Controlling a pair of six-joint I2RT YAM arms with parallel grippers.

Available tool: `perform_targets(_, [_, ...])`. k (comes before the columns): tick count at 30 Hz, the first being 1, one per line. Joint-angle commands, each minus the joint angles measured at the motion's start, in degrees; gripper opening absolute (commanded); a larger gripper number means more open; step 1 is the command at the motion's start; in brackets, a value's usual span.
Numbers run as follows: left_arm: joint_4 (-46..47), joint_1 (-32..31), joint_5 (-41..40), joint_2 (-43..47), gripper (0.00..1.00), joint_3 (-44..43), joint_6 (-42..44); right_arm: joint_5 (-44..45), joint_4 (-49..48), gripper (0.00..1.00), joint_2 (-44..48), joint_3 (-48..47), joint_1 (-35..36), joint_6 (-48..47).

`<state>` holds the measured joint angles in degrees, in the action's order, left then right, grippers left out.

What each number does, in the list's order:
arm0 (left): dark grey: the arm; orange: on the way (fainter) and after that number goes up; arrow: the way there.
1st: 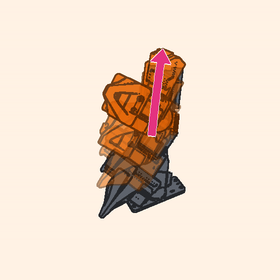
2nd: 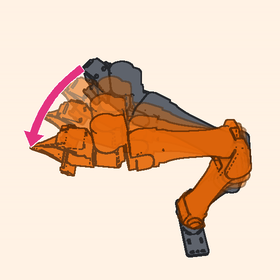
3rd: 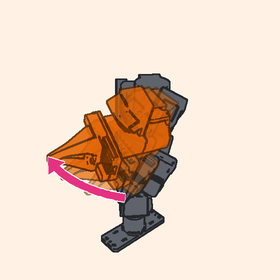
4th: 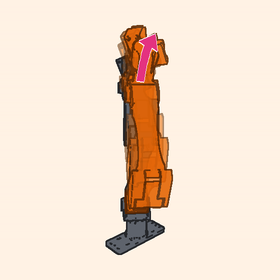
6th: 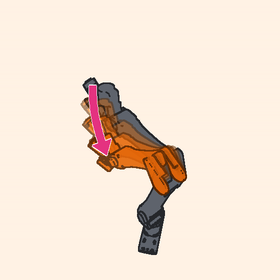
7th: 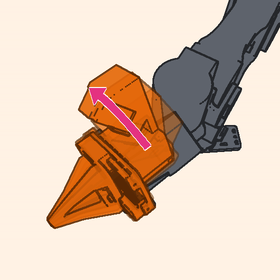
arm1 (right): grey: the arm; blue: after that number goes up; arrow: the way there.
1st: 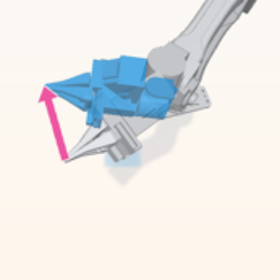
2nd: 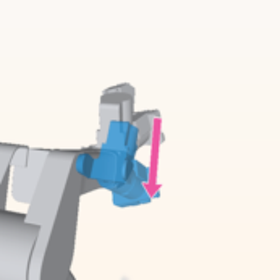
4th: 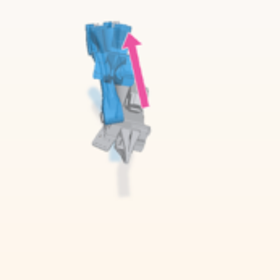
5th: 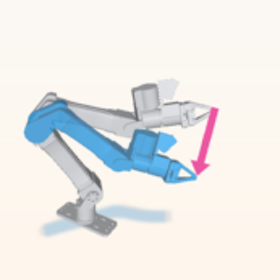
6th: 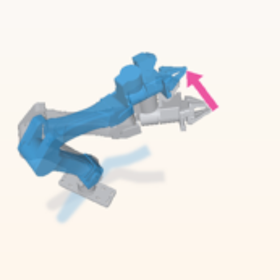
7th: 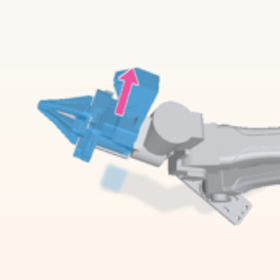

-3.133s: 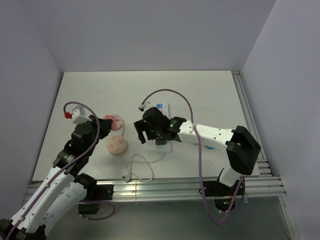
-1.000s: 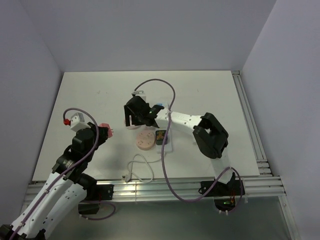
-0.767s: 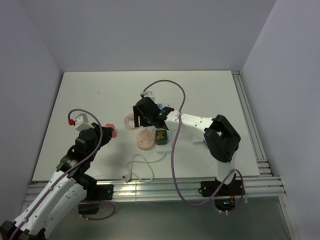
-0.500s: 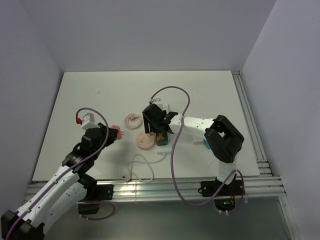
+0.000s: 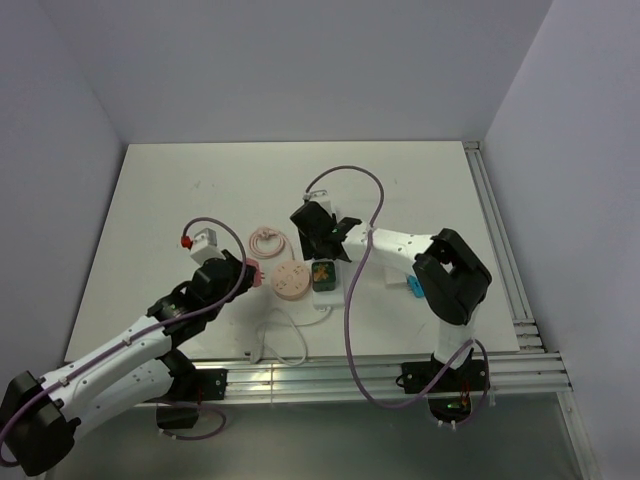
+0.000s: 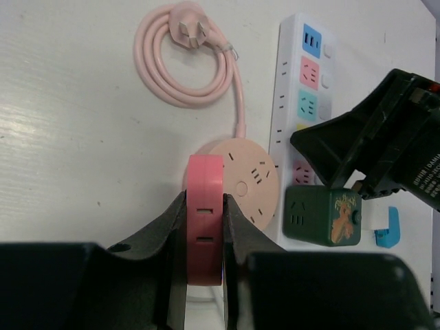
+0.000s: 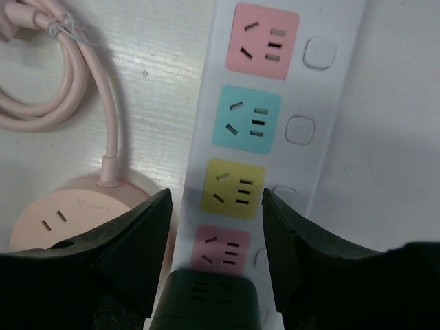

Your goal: Insert the plug

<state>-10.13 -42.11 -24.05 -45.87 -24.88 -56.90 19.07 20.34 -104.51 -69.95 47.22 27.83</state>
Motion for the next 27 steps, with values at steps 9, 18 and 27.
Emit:
perform_targets(9, [-3.74, 1.14, -6.36, 0.95, 0.0, -5.87, 0.3, 5.19, 1.19, 0.5, -2.53, -5.98, 4.63, -10.43])
perform_targets(18, [-9.46, 13.1, 0.32, 10.8, 0.0, -6.93, 5.05, 4.75, 1.37, 0.5, -6.31, -8.0, 8.59, -14.65])
perform_targets(27, [-10.0, 13.46, 1.55, 10.97, 0.0, -6.05, 4.26, -1.91, 1.2, 0.48, -6.15, -7.57, 9.82, -14.48])
